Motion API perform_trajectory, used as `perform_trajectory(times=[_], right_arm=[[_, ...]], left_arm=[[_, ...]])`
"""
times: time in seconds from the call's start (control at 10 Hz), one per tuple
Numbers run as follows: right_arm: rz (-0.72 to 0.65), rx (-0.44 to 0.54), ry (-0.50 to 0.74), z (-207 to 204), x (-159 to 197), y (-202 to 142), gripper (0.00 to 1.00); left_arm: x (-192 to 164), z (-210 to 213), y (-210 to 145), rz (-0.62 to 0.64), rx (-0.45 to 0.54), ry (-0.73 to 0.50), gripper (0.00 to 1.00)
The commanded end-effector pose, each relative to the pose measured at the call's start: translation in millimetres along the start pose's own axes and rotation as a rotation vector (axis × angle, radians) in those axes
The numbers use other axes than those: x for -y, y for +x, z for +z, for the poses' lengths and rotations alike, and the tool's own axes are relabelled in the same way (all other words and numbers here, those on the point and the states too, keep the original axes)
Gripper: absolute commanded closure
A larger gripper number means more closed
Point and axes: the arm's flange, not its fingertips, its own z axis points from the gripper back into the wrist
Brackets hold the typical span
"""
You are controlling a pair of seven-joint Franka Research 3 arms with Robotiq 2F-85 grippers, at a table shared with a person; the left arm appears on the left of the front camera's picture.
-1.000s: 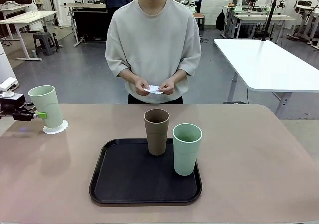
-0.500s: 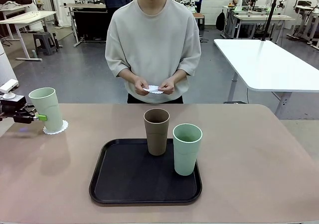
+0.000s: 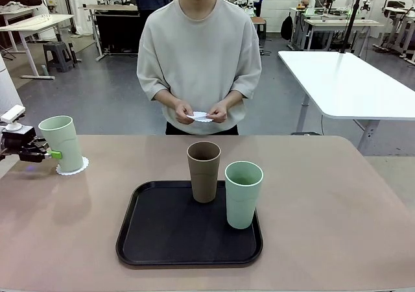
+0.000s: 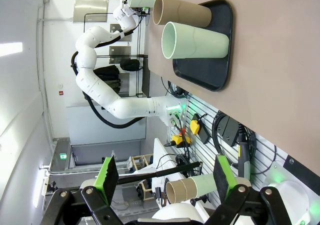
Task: Place coasters on the table and set cups on them.
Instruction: Pick up one Reusable plastic cup and place it on a coaster set by the human.
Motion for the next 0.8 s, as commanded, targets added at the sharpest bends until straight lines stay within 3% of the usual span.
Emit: perform_trajectory(times=[0.0, 0.7], right_arm=[[0.006, 0.004, 0.012, 0.6, 0.5, 0.4, 0.00], [0.006, 0.004, 0.012, 0.6, 0.5, 0.4, 0.00]], left_arm=[[-2.5, 4.5, 0.9, -0.029, 0.009, -0.026, 0.15], [-2.5, 5.5, -4.6, 0.014, -0.031, -0.036, 0.15]])
